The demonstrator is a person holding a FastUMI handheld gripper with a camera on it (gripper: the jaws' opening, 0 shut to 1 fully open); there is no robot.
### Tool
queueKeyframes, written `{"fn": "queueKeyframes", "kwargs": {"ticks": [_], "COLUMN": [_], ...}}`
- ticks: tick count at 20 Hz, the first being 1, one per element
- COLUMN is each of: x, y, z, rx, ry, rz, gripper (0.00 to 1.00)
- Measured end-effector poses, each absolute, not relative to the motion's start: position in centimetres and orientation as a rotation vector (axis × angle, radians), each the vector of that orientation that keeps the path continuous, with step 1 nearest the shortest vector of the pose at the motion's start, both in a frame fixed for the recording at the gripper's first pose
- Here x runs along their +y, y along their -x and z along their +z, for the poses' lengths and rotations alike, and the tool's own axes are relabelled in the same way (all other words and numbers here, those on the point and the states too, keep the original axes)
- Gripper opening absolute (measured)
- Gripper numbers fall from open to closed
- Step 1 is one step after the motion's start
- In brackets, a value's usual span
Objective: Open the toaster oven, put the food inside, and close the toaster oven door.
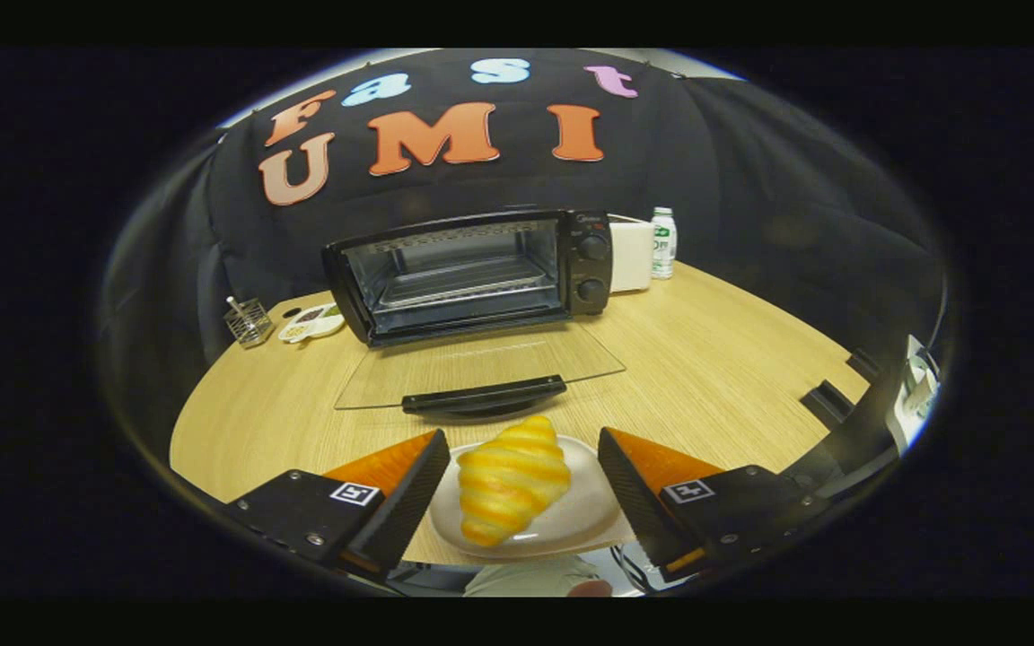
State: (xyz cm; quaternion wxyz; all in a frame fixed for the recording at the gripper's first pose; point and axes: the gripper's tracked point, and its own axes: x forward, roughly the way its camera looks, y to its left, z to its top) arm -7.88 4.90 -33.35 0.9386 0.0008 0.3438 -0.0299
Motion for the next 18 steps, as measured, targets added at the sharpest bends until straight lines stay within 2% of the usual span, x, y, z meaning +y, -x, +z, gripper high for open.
{"fn": "queueKeyframes", "kwargs": {"ticks": [5, 16, 18], "x": [6.2, 6.1, 6.3], "y": [10.5, 11.5, 11.6], "z": [-35.3, -39.0, -39.2], "rx": [0.714, 0.755, 0.751], "ry": [-0.039, -0.078, -0.081], "rz": [-0.061, -0.138, -0.132], "gripper": [0.99, 0.99, 0.97]}}
